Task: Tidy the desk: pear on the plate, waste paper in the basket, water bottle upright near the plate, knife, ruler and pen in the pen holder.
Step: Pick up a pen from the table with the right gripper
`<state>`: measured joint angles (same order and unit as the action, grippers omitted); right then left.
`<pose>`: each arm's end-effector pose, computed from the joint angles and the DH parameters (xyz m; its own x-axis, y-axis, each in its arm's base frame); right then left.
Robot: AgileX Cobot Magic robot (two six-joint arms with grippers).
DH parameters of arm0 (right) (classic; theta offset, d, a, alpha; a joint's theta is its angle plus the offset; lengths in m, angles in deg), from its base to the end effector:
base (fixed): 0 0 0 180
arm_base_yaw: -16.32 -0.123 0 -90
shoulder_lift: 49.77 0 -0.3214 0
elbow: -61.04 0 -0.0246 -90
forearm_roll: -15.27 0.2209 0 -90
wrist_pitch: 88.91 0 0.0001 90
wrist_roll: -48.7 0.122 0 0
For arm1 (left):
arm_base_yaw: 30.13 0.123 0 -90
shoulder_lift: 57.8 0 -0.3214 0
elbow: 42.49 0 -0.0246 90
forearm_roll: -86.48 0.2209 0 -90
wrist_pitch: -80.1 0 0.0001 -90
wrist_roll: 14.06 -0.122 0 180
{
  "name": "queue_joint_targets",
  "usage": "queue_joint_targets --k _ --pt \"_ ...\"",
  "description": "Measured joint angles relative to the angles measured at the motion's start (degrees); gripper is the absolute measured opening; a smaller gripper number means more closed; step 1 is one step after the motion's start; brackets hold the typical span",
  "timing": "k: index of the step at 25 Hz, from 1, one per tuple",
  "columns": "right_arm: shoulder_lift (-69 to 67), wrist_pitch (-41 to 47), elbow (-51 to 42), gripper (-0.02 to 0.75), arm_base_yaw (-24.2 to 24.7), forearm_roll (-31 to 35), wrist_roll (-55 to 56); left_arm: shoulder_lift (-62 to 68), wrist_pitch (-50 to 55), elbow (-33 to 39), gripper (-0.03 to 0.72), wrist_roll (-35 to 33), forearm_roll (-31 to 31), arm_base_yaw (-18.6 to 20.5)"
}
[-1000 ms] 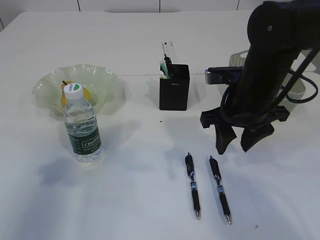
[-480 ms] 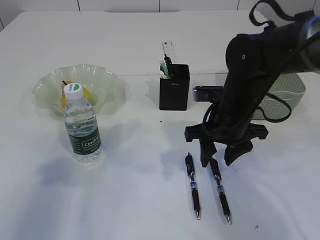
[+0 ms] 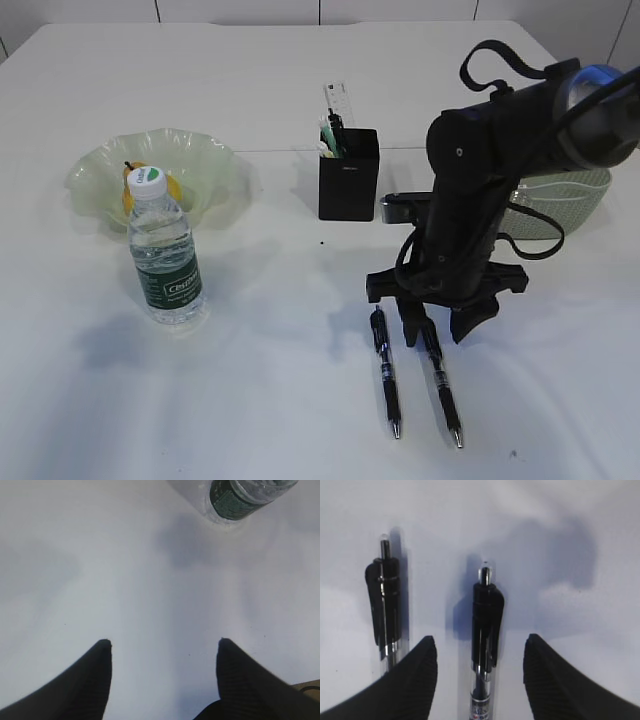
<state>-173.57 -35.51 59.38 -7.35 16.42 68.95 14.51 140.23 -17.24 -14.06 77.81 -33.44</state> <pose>0.3430 0.1525 0.1600 -0.9988 -0.0477 -0.0129 -0.0480 0.9986 0.0222 0.1697 -0.0258 0.3128 -0.9272 -0.0216 -0.3740 0.0373 0.9881 -0.1494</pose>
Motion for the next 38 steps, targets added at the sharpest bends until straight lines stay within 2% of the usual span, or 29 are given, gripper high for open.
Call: queue_joint_targets --k 29,32,38 --pt "-2.67 -3.05 0.0 0.408 0.0 -1.46 1.3 0.0 -1.57 0.0 0.465 0.0 0.0 0.0" --pt "-2.8 -3.05 0.0 0.368 0.0 -1.15 1.3 0.0 -2.21 0.0 0.465 0.0 0.0 0.0" --pt "-2.8 -3.05 0.0 0.205 0.0 -1.15 1.3 0.0 -2.37 0.0 0.465 0.0 0.0 0.0"
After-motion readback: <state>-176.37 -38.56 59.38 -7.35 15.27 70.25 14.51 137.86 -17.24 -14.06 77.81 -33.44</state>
